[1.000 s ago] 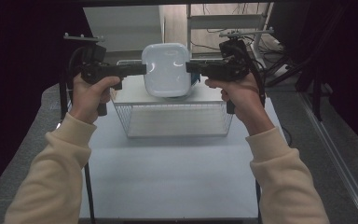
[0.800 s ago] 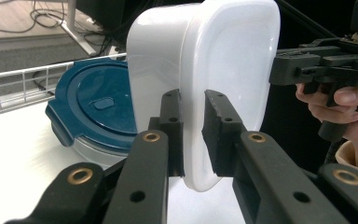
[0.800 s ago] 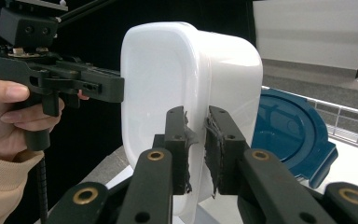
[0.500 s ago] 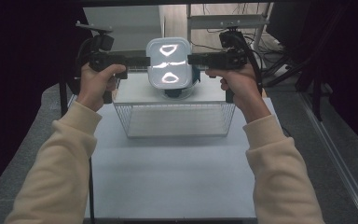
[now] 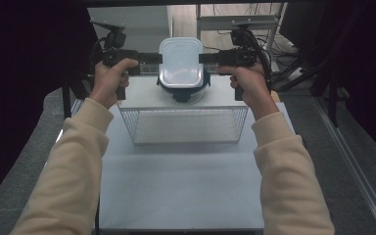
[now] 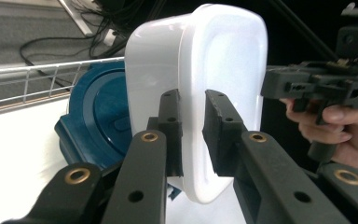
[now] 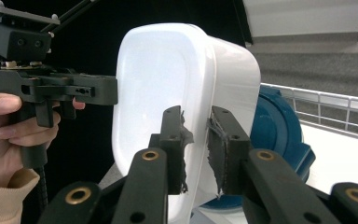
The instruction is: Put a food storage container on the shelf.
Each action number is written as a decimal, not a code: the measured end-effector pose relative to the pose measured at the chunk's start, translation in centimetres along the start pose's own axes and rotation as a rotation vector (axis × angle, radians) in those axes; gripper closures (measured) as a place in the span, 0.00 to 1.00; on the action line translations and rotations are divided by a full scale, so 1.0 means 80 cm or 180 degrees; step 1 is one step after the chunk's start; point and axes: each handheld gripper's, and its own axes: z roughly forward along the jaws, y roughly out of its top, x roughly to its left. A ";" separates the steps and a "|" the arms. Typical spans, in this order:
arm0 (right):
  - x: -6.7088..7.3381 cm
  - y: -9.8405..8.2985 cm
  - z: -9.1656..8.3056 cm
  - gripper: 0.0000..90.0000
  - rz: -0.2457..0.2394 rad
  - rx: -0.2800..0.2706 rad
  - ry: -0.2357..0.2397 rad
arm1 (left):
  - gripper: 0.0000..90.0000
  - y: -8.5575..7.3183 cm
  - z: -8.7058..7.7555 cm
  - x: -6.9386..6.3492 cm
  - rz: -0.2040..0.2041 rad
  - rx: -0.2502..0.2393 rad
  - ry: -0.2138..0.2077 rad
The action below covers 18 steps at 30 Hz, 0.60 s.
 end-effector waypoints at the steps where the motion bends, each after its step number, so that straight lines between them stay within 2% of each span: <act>1: -0.004 0.002 0.002 0.82 0.0038 0.0008 0.0006 | 0.86 0.002 0.002 0.003 -0.0045 0.0001 -0.0015; 6: -0.026 0.010 0.014 0.78 0.0311 0.0042 0.0072 | 0.85 0.010 0.015 0.022 -0.0330 -0.0057 -0.0117; 11: -0.047 0.012 0.029 0.75 0.0589 -0.0003 0.0155 | 0.84 0.014 0.026 0.043 -0.0590 -0.0095 -0.0208; 14: -0.059 0.012 0.036 0.75 0.0738 -0.0029 0.0207 | 0.83 0.016 0.032 0.053 -0.0661 -0.0105 -0.0253; 16: -0.062 0.012 0.041 0.74 0.0757 -0.0031 0.0159 | 0.82 0.015 0.036 0.059 -0.0701 -0.0093 -0.0225; 18: -0.066 0.011 0.044 0.74 0.0793 -0.0046 0.0176 | 0.82 0.015 0.036 0.064 -0.0745 -0.0122 -0.0292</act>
